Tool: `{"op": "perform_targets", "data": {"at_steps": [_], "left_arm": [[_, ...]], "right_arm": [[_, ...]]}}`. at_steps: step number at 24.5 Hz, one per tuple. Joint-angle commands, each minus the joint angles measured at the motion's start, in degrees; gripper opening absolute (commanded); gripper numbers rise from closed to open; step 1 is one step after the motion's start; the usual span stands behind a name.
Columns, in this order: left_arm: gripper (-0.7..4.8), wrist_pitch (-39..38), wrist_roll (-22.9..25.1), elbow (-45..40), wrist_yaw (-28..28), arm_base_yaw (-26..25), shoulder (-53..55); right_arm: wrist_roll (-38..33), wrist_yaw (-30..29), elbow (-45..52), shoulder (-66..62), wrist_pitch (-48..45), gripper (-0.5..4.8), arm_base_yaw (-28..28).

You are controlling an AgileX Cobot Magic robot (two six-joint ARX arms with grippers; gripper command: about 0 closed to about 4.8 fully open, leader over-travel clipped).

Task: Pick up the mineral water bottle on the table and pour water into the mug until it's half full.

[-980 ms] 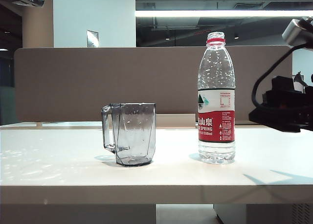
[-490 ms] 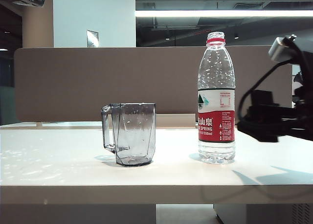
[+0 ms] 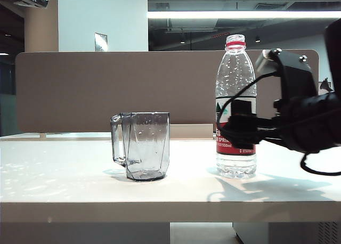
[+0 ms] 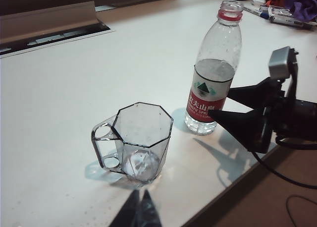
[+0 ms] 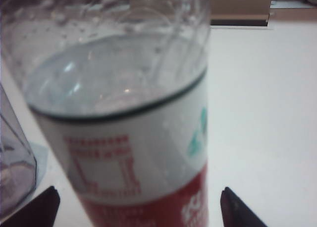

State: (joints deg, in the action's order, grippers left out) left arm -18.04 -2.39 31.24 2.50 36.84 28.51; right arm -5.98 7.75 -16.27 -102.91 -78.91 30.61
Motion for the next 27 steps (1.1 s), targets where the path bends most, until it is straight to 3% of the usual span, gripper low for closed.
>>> {"op": "perform_targets", "data": {"at_steps": [1, 14, 18, 24, 27], "left_arm": [[-0.04, 0.50, 0.07, 0.04, 0.13, 0.00, -0.09], [-0.04, 0.50, 0.07, 0.04, 0.13, 0.00, -0.09], [-0.04, 0.50, 0.07, 0.04, 0.13, 0.00, -0.09], [-0.04, 0.50, 0.07, 0.04, 0.13, 0.00, -0.09], [-0.04, 0.50, 0.07, 0.04, 0.13, 0.00, -0.09]], "right_arm": [[-0.04, -0.15, -2.21, -1.01, -1.25, 4.46, 0.09], [0.04, 0.74, -8.85, -7.30, -0.94, 4.15, -0.07], [0.04, 1.77, -8.92, -7.30, -1.05, 3.08, -0.15], [0.46, 1.77, -8.92, -7.30, -0.92, 2.99, -0.35], [2.03, 1.66, -8.92, -7.28, -0.85, 2.21, -0.33]]}}
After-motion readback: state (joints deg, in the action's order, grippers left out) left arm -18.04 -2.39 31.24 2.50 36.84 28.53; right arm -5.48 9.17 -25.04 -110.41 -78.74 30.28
